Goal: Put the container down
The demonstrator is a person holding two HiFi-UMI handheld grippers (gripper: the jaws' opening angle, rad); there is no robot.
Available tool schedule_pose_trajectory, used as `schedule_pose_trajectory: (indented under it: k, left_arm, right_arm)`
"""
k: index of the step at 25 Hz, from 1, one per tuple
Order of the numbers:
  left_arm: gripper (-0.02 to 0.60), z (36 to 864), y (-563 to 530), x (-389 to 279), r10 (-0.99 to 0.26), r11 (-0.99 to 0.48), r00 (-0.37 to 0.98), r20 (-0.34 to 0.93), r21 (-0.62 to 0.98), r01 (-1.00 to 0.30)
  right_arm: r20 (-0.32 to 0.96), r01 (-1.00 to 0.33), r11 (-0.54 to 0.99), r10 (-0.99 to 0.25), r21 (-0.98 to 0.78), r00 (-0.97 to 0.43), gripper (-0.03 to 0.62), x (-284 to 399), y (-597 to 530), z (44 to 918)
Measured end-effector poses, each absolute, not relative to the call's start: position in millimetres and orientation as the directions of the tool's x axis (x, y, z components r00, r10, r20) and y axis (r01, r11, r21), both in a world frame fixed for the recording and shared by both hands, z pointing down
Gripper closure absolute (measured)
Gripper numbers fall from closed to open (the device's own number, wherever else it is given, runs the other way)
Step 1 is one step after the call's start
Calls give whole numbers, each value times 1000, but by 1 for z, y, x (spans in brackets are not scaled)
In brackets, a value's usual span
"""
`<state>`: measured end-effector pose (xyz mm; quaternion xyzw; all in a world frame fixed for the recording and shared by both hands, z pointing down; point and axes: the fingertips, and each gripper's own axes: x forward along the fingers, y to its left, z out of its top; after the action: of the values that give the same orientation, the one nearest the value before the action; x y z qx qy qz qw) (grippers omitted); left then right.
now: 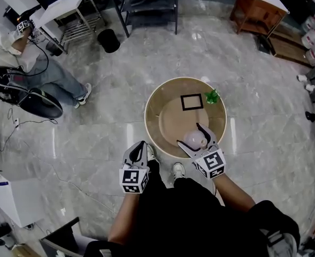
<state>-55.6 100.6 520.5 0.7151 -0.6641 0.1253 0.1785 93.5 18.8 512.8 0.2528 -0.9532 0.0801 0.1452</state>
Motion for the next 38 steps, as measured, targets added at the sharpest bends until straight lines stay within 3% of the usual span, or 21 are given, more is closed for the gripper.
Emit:
schedule_pose_trajectory:
  k: [23, 38]
  left_arm:
    - [589, 537, -26, -226, -873, -229, 252, 417, 105, -968]
    - [589, 635, -104, -243, -873, -170, 211, 440, 130, -977]
  right_arm:
    - [395, -626, 777, -594, 59, -700, 178, -68, -87, 535]
    - [512, -645, 763, -570, 39, -643, 177, -88, -172, 699]
